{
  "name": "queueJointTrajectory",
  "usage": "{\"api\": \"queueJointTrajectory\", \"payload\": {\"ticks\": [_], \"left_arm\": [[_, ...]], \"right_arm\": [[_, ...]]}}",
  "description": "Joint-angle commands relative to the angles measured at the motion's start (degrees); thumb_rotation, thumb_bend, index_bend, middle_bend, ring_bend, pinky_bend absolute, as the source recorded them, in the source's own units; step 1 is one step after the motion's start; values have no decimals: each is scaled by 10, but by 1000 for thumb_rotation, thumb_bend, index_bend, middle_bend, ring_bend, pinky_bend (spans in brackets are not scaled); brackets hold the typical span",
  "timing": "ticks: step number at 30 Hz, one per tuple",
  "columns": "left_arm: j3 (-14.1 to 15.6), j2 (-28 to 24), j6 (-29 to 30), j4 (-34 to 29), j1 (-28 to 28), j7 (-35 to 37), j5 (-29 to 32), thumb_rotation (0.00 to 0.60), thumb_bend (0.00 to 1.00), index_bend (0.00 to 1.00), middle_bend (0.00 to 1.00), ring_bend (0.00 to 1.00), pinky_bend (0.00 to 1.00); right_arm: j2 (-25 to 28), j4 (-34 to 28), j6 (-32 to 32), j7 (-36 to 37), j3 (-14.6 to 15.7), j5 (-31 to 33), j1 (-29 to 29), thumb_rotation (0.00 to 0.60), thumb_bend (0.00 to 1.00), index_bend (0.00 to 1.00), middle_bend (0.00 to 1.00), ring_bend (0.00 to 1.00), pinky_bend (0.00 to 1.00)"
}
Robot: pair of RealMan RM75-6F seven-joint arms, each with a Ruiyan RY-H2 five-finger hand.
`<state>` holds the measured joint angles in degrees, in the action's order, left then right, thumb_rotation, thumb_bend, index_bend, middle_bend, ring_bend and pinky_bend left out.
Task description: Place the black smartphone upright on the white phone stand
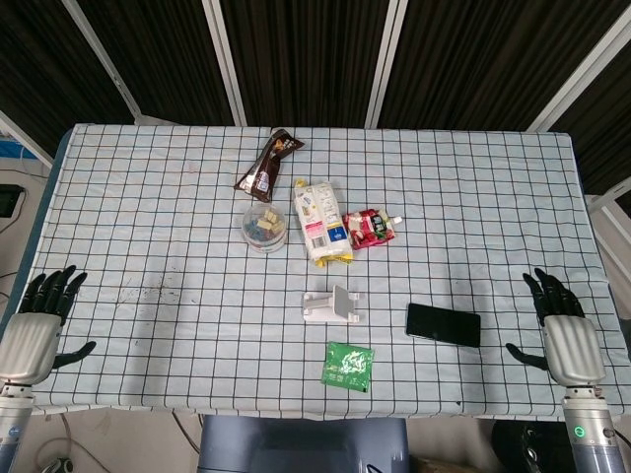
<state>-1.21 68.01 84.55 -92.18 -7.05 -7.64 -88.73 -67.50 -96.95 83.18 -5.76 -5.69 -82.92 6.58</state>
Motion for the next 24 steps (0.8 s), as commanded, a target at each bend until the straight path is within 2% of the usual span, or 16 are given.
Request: {"api": "queueJointTrajectory", "payload": {"ticks": [1,5,12,24], "left_arm": [[0,0,0,0,0,1,0,600,0,0,0,0,0],[-2,0,2,3,0,3,0,600,0,0,0,0,0],[-3,0,3,5,-1,9,0,600,0,0,0,0,0],[-3,-2,-4,6,-5,15,1,600,0,0,0,0,0]], "right_arm": [[3,-28,-13,-17,-2,8,7,600,96,0,35,0,143],[-7,-56,-34,-44,-7,26,20,600,111,6,84,0,143],[-52,-90,-73,-124,-19,84,51,600,120,105,135,18,143],[-139,-58,-90,-204,-28,165,81,600,152,127,165,39,143]]}}
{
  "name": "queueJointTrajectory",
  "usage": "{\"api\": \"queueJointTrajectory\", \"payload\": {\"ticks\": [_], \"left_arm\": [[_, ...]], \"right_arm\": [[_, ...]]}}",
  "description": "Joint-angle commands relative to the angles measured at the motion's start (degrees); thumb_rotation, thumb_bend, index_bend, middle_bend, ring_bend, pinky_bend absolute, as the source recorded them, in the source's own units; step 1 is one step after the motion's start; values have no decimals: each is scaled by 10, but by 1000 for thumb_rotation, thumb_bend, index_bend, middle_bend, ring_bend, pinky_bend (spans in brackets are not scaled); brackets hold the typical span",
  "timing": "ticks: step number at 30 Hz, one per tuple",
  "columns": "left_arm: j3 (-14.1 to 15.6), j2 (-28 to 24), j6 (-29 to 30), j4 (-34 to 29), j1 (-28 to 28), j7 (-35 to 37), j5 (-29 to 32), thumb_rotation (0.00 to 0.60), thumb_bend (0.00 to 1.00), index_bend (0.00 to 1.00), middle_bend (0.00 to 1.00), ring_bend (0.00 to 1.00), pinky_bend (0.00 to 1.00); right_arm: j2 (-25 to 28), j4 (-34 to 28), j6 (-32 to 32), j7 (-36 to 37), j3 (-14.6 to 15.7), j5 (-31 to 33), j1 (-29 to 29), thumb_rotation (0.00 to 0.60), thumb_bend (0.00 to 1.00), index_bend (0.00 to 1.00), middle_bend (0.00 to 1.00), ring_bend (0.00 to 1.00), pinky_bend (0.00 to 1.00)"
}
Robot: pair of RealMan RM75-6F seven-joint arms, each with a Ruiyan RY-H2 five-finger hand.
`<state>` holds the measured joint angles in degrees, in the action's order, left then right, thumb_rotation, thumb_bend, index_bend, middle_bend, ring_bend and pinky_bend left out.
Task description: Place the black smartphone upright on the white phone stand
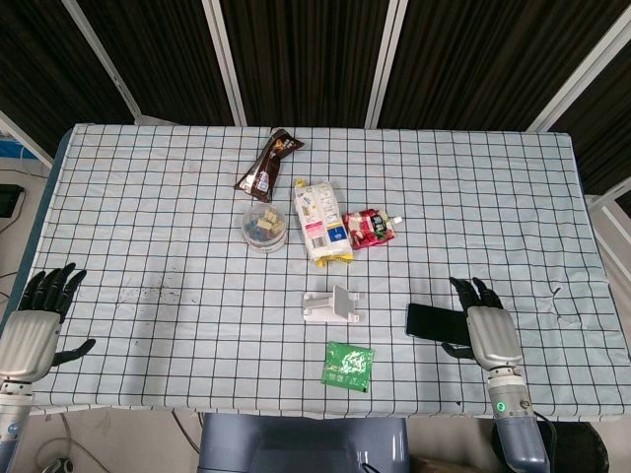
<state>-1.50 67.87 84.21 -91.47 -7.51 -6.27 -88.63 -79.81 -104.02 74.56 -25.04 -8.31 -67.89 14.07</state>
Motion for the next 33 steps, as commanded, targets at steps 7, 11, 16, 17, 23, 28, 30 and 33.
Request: {"api": "queueJointTrajectory", "payload": {"ticks": [7,11,16,17,23,28,30,33], "left_arm": [[0,-3,-5,-4,-1,7,6,600,0,0,0,0,0],[-1,-4,-7,-5,-1,7,9,600,0,0,0,0,0],[-1,-4,-9,-7,-2,7,11,600,0,0,0,0,0],[-1,-4,-9,-7,-2,8,11,600,0,0,0,0,0],[-1,-5,-10,-8,-2,11,12,600,0,0,0,0,0],[-1,-5,-10,-9,-2,11,13,600,0,0,0,0,0],[-1,-5,-9,-9,-2,11,14,600,0,0,0,0,0],[-2,-5,-10,-10,-2,12,16,600,0,0,0,0,0]], "right_arm": [[-56,58,-20,-33,-6,72,18,600,168,172,171,46,143],[-65,71,-24,-41,-9,91,24,600,172,184,179,52,143],[-71,79,-28,-45,-11,110,28,600,171,184,222,52,143],[-71,80,-29,-46,-11,112,28,600,172,184,226,52,143],[-80,98,-36,-51,-15,136,36,600,172,198,230,55,143],[-84,107,-41,-52,-17,149,41,600,172,200,230,58,143],[-87,111,-42,-52,-18,153,44,600,172,200,230,57,143],[-89,116,-44,-53,-18,161,46,600,172,200,230,57,143]]}}
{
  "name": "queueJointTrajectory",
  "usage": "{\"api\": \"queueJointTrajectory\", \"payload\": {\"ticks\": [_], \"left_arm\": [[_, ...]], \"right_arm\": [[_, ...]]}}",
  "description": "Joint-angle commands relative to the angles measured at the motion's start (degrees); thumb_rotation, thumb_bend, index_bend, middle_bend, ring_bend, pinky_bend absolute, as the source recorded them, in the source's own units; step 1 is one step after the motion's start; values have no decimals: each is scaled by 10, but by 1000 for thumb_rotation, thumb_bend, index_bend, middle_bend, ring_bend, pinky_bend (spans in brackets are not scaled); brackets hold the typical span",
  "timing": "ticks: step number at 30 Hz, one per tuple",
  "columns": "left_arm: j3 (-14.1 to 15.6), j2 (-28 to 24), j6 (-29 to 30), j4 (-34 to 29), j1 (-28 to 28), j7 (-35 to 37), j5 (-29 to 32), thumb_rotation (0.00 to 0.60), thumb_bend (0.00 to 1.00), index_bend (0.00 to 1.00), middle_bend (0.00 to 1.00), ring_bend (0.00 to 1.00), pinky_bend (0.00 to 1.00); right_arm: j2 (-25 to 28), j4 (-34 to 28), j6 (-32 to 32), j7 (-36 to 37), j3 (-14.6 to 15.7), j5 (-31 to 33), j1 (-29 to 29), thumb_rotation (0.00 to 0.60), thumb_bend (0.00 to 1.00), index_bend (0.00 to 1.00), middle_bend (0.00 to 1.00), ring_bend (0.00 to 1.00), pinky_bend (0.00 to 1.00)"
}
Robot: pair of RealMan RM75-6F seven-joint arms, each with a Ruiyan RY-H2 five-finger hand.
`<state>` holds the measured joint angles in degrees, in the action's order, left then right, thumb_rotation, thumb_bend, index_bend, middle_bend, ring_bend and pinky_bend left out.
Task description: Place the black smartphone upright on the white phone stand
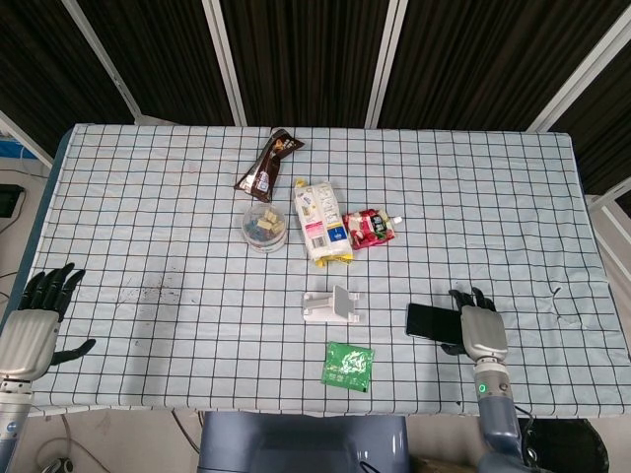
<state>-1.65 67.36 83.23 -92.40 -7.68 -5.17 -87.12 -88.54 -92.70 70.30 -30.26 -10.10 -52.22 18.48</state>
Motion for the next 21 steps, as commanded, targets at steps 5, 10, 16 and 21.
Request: {"api": "queueJointTrajectory", "payload": {"ticks": [5,10,16,21], "left_arm": [[-1,0,-1,-1,0,1,3,600,0,0,0,0,0],[-1,0,-1,-2,0,0,4,600,0,0,0,0,0],[-1,0,-1,-2,0,-2,6,600,0,0,0,0,0],[-2,0,-1,-3,0,-3,6,600,0,0,0,0,0]], "right_arm": [[-5,11,-3,0,2,9,4,600,173,203,230,58,143],[-8,20,-6,1,1,13,9,600,206,242,269,86,143],[-11,28,-9,-1,1,22,12,600,207,260,272,87,143],[-11,29,-12,1,0,28,14,600,207,262,272,87,143]]}}
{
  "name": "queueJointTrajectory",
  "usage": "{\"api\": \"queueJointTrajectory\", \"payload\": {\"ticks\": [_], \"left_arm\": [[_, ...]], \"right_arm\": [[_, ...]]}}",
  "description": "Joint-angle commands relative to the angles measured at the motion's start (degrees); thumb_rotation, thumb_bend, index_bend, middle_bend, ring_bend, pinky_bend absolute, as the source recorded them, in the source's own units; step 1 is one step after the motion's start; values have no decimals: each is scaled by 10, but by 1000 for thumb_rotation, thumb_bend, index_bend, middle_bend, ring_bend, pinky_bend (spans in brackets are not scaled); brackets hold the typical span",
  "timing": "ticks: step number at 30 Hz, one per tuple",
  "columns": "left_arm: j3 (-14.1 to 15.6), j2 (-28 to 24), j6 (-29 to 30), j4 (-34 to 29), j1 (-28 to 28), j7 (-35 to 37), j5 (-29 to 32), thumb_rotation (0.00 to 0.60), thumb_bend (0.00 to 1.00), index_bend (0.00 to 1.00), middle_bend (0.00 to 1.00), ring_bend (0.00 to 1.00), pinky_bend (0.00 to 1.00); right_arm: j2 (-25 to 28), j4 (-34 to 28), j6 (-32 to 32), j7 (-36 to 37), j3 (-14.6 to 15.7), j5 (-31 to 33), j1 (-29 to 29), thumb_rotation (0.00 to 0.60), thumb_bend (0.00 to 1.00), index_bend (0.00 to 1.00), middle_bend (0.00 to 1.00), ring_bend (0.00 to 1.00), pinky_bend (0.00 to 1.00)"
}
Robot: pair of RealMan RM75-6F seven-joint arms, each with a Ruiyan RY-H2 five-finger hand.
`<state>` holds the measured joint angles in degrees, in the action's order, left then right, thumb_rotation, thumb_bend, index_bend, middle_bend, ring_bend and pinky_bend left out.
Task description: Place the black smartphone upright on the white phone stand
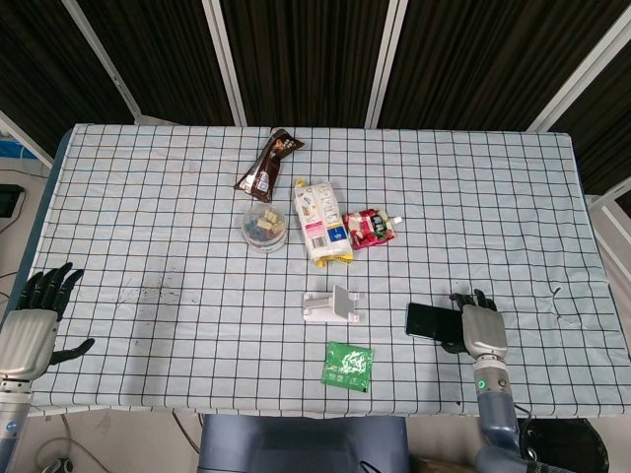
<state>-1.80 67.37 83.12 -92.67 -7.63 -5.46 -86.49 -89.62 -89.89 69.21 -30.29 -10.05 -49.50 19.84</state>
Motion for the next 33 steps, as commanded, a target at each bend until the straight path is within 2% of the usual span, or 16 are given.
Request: {"api": "queueJointTrajectory", "payload": {"ticks": [1,29,33], "left_arm": [[0,0,0,0,0,0,0,600,0,0,0,0,0],[3,-3,3,2,1,8,-8,600,0,0,0,0,0],[4,-3,2,2,0,9,-9,600,0,0,0,0,0]], "right_arm": [[0,0,-1,2,0,1,1,600,207,262,272,87,143],[10,-17,-5,-9,10,26,11,600,222,267,277,87,143],[9,-17,-4,-12,11,29,13,600,233,314,306,95,143]]}}
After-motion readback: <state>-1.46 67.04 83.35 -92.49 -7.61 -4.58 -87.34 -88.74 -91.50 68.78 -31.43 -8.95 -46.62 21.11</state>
